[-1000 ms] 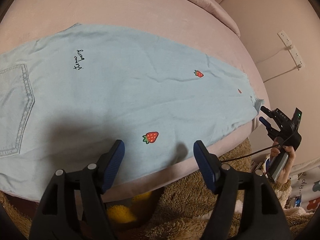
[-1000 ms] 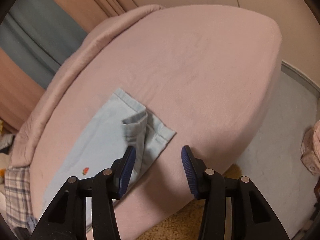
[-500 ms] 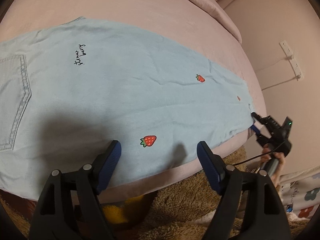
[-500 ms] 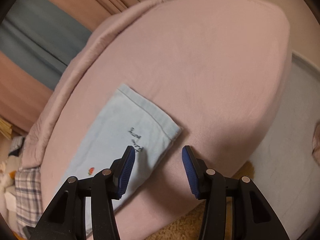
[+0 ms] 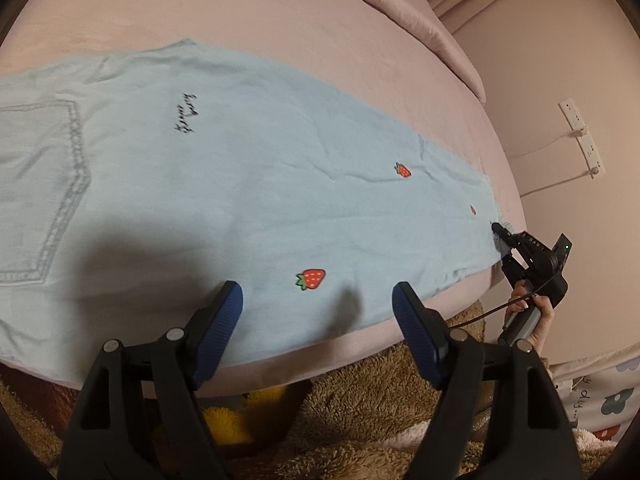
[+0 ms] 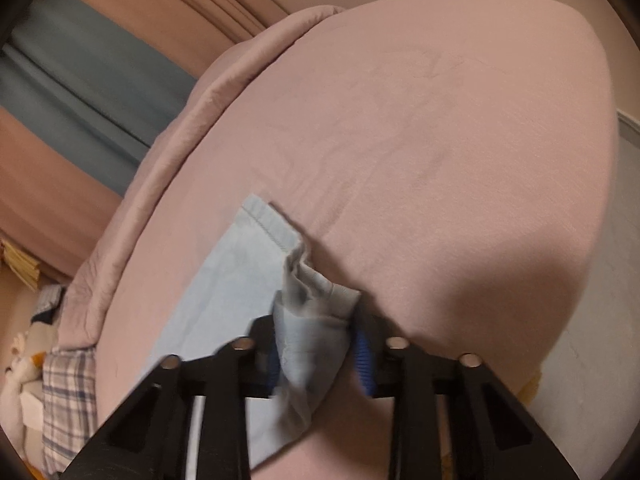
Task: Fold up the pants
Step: 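Grasp the jeans leg end with the right gripper and lift it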
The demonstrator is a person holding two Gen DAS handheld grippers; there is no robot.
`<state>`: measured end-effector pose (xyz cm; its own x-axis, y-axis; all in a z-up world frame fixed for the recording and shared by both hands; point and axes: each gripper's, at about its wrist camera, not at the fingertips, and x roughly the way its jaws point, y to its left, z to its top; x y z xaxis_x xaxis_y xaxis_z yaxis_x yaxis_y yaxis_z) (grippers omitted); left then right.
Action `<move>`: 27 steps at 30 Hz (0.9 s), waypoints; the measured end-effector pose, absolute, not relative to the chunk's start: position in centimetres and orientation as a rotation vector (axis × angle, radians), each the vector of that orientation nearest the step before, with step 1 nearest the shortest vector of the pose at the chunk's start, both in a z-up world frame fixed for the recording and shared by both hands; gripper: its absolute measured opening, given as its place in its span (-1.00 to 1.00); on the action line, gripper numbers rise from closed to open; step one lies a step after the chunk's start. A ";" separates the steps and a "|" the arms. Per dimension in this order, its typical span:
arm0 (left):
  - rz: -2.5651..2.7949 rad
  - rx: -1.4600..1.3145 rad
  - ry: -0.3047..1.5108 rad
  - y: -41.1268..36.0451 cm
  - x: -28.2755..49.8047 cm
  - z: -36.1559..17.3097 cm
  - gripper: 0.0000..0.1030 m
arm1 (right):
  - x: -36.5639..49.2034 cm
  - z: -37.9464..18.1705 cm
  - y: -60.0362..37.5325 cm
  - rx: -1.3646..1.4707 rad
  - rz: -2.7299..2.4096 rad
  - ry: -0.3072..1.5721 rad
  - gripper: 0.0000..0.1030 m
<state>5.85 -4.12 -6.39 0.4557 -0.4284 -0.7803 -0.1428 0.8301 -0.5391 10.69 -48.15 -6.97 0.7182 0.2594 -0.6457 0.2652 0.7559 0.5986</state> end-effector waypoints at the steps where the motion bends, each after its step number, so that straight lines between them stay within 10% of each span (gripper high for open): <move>1: -0.184 -0.596 1.092 -3.9 5.7 -6.2 0.49 | 10.7 -7.0 -48.2 0.747 0.010 0.792 -0.72; 27: -0.018 -0.622 0.976 2.0 2.3 -4.3 0.49 | 9.0 5.1 -30.7 0.343 0.487 0.642 -0.74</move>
<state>2.34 1.95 -4.31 0.5746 -0.2857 -0.7669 -0.2567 0.8269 -0.5004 9.02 -30.68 5.11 0.6953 0.5305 -0.4848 -0.3238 0.8335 0.4477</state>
